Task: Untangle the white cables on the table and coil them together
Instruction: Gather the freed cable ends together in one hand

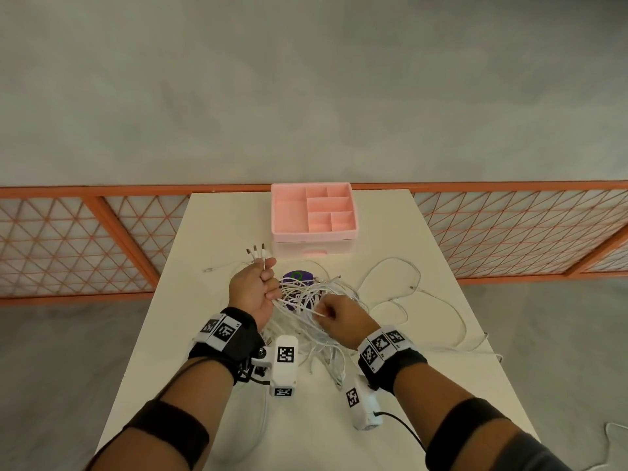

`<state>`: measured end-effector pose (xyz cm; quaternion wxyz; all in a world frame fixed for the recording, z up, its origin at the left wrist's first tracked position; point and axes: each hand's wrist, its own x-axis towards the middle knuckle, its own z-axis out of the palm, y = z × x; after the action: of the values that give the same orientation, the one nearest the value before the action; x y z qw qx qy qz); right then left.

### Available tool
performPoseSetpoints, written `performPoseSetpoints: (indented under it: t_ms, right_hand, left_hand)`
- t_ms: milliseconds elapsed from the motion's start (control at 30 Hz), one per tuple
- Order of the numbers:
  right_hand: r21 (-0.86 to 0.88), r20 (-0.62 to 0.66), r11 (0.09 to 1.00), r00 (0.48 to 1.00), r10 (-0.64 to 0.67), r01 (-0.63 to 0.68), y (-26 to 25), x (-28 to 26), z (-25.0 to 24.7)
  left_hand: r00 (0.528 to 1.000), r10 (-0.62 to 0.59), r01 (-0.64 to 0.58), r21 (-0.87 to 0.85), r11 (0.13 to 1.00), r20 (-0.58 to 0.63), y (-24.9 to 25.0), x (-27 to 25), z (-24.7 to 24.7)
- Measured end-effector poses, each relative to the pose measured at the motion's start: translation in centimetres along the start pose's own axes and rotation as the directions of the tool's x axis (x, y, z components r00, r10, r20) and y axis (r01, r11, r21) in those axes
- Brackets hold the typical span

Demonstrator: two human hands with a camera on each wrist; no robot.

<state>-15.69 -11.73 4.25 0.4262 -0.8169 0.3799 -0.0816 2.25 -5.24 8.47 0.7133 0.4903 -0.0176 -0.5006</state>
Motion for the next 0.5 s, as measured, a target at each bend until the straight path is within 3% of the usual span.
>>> performPoseSetpoints:
  t_ms: [167, 367, 433, 500]
  right_hand:
    - [-0.133, 0.008, 0.976, 0.985, 0.172, -0.170, 2.5, -0.7, -0.8]
    - [0.030, 0.000, 0.971, 0.971, 0.238, -0.238, 2.3, -0.5, -1.9]
    - [0.158, 0.070, 0.949, 0.961, 0.266, -0.274, 0.7, -0.1, -2.0]
    - [0.178, 0.219, 0.935, 0.939, 0.266, -0.307, -0.6, 0.2, -1.7]
  left_hand:
    - [0.995, 0.060, -0.063, 0.037, 0.997, 0.079, 2.1, -0.9, 0.7]
    - [0.985, 0.089, -0.096, 0.039, 0.995, 0.146, 3.4, -1.3, 1.4]
    - [0.983, 0.064, -0.067, 0.012, 0.998, 0.170, 3.0, -1.4, 1.8]
    - [0.982, 0.053, -0.054, 0.000, 0.999, 0.182, 2.6, -1.5, 2.2]
